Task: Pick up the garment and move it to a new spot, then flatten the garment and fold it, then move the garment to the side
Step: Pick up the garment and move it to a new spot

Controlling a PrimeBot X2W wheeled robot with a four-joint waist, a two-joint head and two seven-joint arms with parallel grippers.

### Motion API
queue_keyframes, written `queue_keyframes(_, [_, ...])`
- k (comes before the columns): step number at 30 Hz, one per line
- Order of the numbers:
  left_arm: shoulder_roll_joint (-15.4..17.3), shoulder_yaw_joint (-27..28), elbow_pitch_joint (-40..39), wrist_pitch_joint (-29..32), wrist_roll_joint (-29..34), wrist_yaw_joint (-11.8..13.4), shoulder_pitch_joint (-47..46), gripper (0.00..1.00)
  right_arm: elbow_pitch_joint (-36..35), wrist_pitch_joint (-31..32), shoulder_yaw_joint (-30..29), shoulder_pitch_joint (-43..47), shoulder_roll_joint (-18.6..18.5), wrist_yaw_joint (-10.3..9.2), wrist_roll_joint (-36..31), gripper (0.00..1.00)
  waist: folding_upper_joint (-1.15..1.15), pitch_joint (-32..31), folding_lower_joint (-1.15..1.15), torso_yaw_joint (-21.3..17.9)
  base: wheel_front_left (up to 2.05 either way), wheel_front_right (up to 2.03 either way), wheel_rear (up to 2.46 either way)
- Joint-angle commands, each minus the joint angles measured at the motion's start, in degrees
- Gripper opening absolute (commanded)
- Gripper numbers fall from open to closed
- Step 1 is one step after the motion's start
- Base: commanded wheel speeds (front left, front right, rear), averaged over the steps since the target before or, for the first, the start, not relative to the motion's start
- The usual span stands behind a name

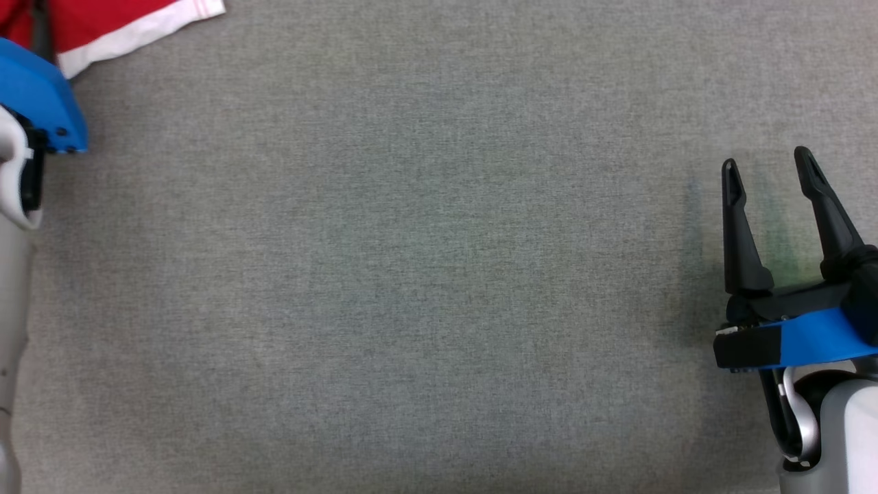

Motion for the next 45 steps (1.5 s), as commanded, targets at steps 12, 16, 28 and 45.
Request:
queue_keyframes(12, [0.26, 0.96, 6.00, -9.51, -0.78, 0.77, -5.00, 0.00, 2.58, -2.39, -0.32, -1.44, -0.11, 0.01, 1.73, 1.00, -0.02, -1.26, -0.01, -1.89, 0.00, 0.00, 0.00])
queue_keyframes(16, [0.60, -0.26, 7.38, -11.26, -0.07, -0.27, -5.86, 0.00, 4.65, -3.70, 0.00, -1.05, -0.12, 0.01, 2.61, 1.00, -0.02, -4.29, -0.01, -2.39, 0.00, 0.00, 0.00])
queue_keyframes(28, [-0.05, -7.91, 5.71, -13.17, 5.12, -3.85, -8.38, 0.00, 13.78, -7.90, 0.49, 1.69, -0.12, 0.01, 6.70, 1.00, -0.02, -19.63, -0.01, -6.76, 0.00, 0.00, 0.00])
queue_keyframes(45, [-8.59, -20.23, -10.37, -11.46, -2.19, -6.11, -8.79, 0.00, 22.59, -11.54, -0.94, 6.15, -0.11, 0.01, 10.60, 1.00, -0.02, -28.45, -0.01, -15.25, 0.00, 0.00, 0.00])
